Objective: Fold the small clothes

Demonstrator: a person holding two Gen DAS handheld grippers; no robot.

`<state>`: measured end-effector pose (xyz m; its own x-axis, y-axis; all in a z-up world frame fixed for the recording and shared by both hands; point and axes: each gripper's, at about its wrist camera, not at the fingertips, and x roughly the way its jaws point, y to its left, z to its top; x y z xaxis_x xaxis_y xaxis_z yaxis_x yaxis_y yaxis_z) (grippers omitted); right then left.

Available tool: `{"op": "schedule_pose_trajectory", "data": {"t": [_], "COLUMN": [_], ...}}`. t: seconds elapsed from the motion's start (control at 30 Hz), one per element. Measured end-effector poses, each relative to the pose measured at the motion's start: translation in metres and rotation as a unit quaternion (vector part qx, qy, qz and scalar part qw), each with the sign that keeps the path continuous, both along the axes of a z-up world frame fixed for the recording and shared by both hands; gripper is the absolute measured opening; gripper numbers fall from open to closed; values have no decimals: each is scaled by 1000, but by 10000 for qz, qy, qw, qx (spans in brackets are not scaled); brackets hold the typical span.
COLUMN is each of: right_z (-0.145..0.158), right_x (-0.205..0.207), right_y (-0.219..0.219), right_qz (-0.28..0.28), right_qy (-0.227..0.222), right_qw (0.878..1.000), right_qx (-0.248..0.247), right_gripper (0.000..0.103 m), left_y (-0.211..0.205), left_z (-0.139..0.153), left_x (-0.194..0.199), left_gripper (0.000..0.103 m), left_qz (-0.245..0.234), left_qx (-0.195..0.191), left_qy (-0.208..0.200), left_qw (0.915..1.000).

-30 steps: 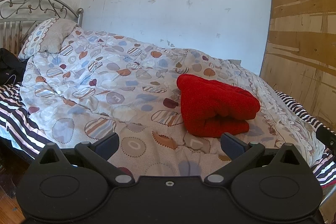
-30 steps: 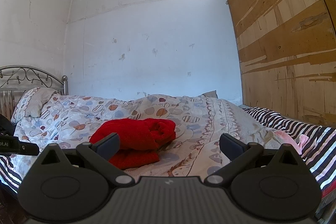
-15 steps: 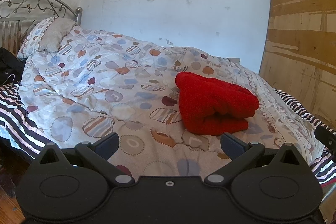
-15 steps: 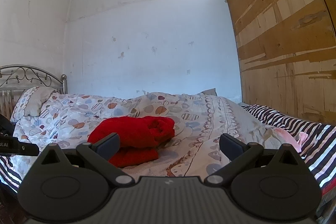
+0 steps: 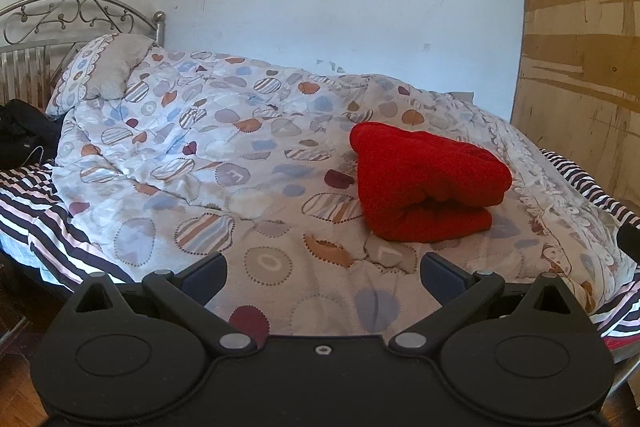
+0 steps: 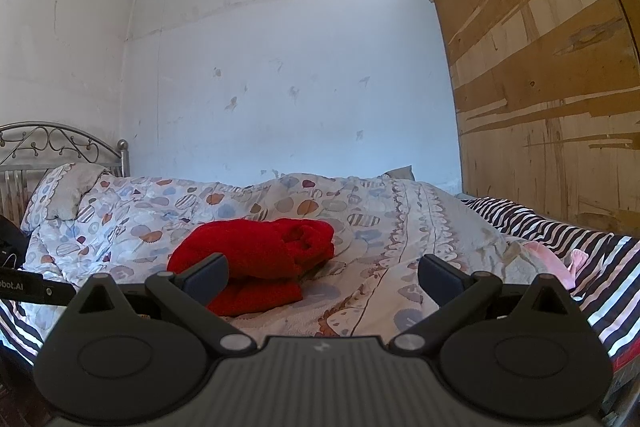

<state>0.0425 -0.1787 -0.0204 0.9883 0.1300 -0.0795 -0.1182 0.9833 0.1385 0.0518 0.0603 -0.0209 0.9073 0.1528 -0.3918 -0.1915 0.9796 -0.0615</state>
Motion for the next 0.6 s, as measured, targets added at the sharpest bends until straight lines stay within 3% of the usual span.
{"op": "schedule_pose_trajectory", "data": {"t": [0.6], "right_z": [-5], "right_x": [0], "right_y": [2], "right_qz": [21], "right_qy": [68], "right_qw": [10000], "right_qx": [-11], "right_gripper": [103], "left_y": [0], "left_z": [-1], "left_x": [1], "left_gripper": [102], "left_qz": [-47], "left_qx": [-2], "left_qy": [49], "left_qw": [10000]}}
